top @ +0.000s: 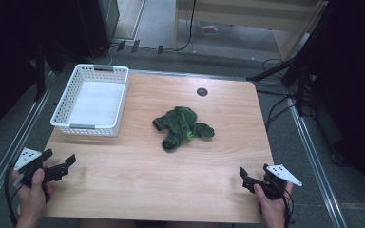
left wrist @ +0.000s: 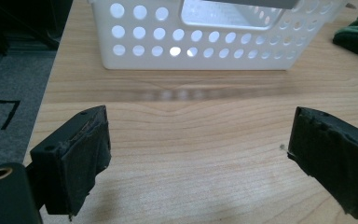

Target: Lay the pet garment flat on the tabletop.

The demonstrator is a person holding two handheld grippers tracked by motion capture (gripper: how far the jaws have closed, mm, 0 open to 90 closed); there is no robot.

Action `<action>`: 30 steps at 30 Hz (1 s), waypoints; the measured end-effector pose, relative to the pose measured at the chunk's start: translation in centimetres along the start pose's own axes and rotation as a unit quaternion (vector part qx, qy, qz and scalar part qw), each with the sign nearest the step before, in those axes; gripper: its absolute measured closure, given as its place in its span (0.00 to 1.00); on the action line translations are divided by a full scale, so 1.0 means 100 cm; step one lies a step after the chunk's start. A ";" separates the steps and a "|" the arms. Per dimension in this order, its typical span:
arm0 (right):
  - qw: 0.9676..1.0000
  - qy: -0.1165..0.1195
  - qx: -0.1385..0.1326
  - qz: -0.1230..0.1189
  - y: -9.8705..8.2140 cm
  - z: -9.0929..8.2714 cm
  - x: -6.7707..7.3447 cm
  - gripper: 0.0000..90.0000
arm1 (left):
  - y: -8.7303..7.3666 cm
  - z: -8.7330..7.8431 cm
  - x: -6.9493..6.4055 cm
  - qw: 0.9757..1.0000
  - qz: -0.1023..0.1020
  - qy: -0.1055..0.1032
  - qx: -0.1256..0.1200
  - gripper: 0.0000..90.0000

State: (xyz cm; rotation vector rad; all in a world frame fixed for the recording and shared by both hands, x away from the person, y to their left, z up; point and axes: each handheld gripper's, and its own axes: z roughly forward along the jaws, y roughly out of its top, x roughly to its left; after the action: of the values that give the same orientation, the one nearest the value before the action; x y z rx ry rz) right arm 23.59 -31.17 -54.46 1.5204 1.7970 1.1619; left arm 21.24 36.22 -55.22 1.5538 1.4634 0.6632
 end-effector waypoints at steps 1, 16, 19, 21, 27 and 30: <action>1.000 0.003 -0.002 -0.010 0.000 0.000 0.001 0.02 | 0.000 0.000 0.000 1.000 -0.001 -0.001 0.000 0.06; 0.998 0.033 -0.018 -0.050 0.042 0.003 0.046 0.00 | 0.000 0.000 0.001 1.000 -0.007 0.003 -0.003 0.06; 0.997 0.040 -0.014 -0.061 0.051 0.005 0.057 0.00 | 0.000 -0.001 0.001 1.000 -0.008 -0.001 -0.005 0.06; 0.996 0.045 -0.019 -0.074 0.059 0.008 0.069 0.00 | 0.000 -0.001 0.001 1.000 -0.008 0.000 -0.006 0.06; 0.994 0.063 -0.017 -0.088 0.076 0.028 0.102 0.00 | 0.000 0.000 0.001 1.000 -0.009 0.000 -0.007 0.06; 0.992 0.075 -0.013 -0.096 0.082 0.039 0.118 0.00 | 0.000 0.000 0.001 1.000 -0.010 0.000 -0.006 0.06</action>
State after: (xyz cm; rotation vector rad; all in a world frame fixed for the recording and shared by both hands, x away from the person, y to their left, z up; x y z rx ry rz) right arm 28.19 -18.72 -47.73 1.2418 1.9690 1.2259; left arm 21.22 36.36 -55.24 1.5286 1.4713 0.6595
